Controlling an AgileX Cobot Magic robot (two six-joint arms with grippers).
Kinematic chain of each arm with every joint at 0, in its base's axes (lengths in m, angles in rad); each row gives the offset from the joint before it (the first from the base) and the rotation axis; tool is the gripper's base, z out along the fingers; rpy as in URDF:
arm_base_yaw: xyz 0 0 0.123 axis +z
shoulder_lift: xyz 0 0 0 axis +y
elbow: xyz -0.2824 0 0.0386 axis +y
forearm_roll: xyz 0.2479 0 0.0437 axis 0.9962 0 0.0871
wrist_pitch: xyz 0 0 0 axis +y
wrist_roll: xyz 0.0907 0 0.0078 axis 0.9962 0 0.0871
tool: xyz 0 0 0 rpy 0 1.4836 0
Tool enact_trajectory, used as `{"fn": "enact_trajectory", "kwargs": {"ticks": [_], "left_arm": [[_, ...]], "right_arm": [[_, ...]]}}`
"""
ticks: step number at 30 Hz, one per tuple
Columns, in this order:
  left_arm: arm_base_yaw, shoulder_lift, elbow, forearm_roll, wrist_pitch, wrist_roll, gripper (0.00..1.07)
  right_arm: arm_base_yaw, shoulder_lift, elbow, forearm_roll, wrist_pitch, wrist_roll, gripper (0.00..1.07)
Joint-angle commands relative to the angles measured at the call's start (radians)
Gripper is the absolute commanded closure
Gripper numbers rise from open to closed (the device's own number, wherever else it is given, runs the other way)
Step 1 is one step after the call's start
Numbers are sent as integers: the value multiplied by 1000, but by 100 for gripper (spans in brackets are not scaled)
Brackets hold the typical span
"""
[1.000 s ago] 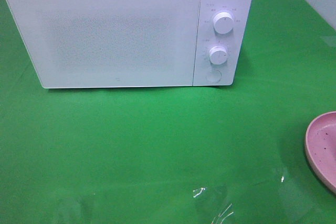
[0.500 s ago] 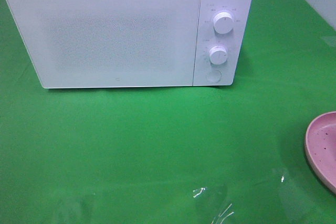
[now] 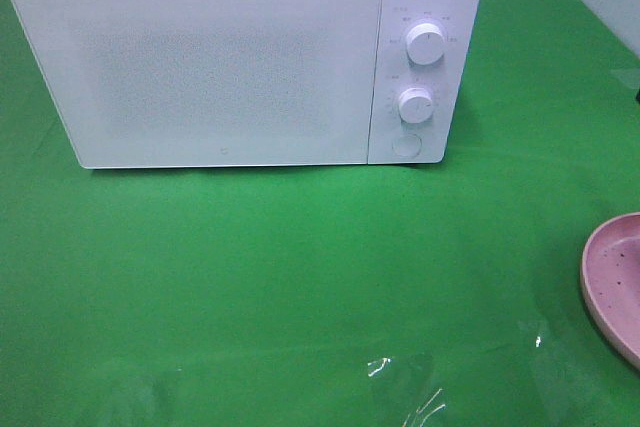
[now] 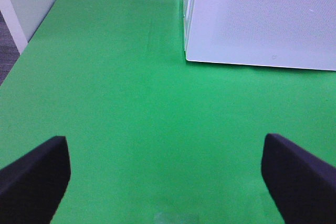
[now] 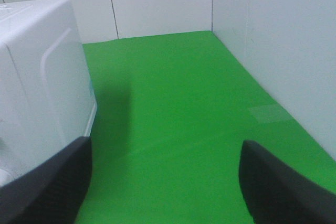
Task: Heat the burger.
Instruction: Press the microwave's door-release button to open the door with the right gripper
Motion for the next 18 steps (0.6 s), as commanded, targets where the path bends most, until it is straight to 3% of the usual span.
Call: {"fn": "enact_trajectory", "kwargs": {"ticks": [1,18], "left_arm": [[-3,-19,1,-1,-9,0,15],[-3,-19,1,-1,-9,0,15]], "right_arm": [[46,9,1,48,-27,-79,34],[442,107,9,419,-180,-381,34]]}}
